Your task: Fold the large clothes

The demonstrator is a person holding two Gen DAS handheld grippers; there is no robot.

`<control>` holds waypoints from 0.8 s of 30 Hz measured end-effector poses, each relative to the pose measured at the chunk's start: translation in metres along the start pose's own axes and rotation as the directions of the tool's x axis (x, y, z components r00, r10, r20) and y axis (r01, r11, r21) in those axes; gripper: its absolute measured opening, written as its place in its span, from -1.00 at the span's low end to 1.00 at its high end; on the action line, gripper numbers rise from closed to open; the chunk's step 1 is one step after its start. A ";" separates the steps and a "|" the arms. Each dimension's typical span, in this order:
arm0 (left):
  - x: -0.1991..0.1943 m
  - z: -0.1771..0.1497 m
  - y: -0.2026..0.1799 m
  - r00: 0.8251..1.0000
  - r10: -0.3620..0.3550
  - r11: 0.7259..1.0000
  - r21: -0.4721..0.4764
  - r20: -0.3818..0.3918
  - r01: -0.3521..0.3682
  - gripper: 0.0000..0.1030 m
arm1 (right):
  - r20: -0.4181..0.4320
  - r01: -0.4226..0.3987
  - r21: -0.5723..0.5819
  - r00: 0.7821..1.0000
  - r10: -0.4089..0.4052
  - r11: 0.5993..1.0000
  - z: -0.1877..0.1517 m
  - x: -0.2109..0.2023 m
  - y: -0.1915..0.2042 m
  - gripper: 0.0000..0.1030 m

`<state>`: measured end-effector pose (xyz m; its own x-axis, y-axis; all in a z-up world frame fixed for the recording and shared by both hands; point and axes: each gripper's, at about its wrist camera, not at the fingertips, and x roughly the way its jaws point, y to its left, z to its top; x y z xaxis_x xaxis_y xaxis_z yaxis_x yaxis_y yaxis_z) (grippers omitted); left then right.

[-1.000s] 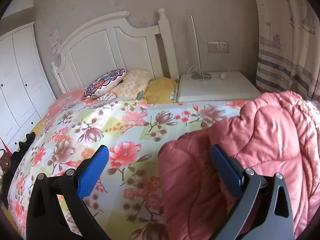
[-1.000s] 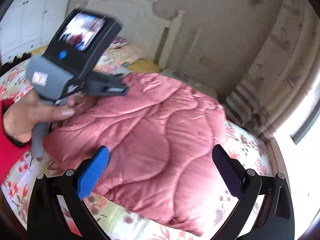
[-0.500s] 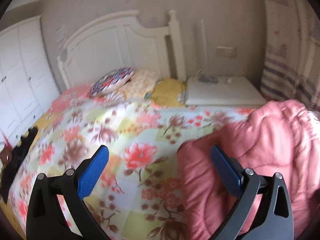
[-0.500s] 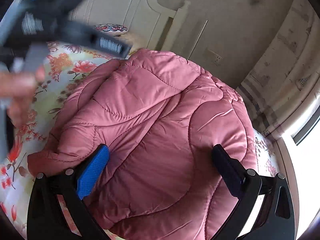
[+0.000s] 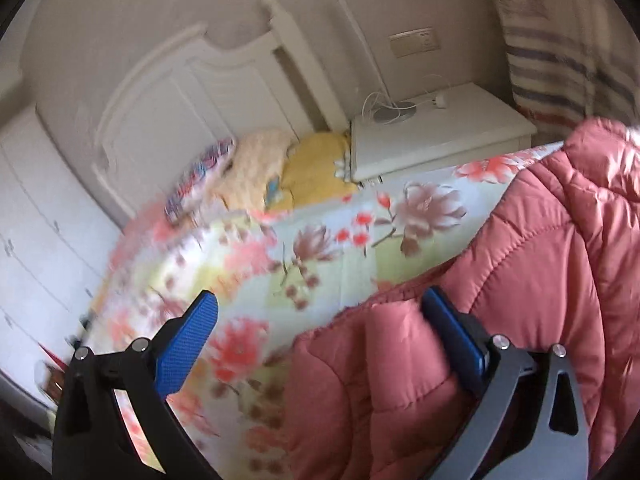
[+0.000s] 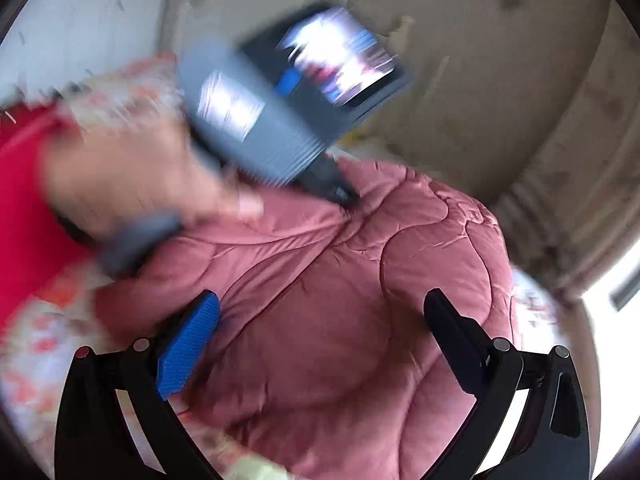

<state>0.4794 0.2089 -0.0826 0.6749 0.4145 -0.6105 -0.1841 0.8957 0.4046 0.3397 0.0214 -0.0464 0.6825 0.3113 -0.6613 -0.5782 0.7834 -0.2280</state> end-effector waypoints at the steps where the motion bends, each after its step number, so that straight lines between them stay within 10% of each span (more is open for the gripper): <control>1: 0.000 -0.002 0.002 1.000 0.001 1.000 -0.006 0.004 -0.001 0.96 | 0.002 0.015 0.021 1.000 -0.015 1.000 0.008 -0.005 -0.018 0.91; 6: -0.003 -0.008 0.005 0.999 0.006 1.000 -0.031 0.034 -0.005 0.96 | -0.126 0.136 0.049 0.984 -0.129 0.989 0.047 0.045 -0.114 0.91; 14: -0.004 -0.018 0.005 0.997 0.016 0.998 -0.058 0.080 -0.012 0.96 | -0.357 0.141 0.239 0.933 -0.048 0.961 0.043 0.196 -0.209 0.90; 18: -0.001 -0.018 0.010 0.997 -0.016 0.997 -0.073 0.073 0.022 0.96 | -0.368 0.366 0.164 0.884 -0.287 0.916 0.059 0.190 -0.225 0.90; 24: 0.000 -0.019 0.012 0.997 -0.029 0.995 -0.091 0.076 0.036 0.96 | -0.233 0.185 0.112 0.960 -0.156 0.976 0.075 0.117 -0.167 0.91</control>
<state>0.4634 0.2229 -0.0910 0.7324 0.3750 -0.5683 -0.2240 0.9209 0.3190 0.5493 -0.0326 -0.0319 0.6406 0.0513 -0.7662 -0.3882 0.8825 -0.2655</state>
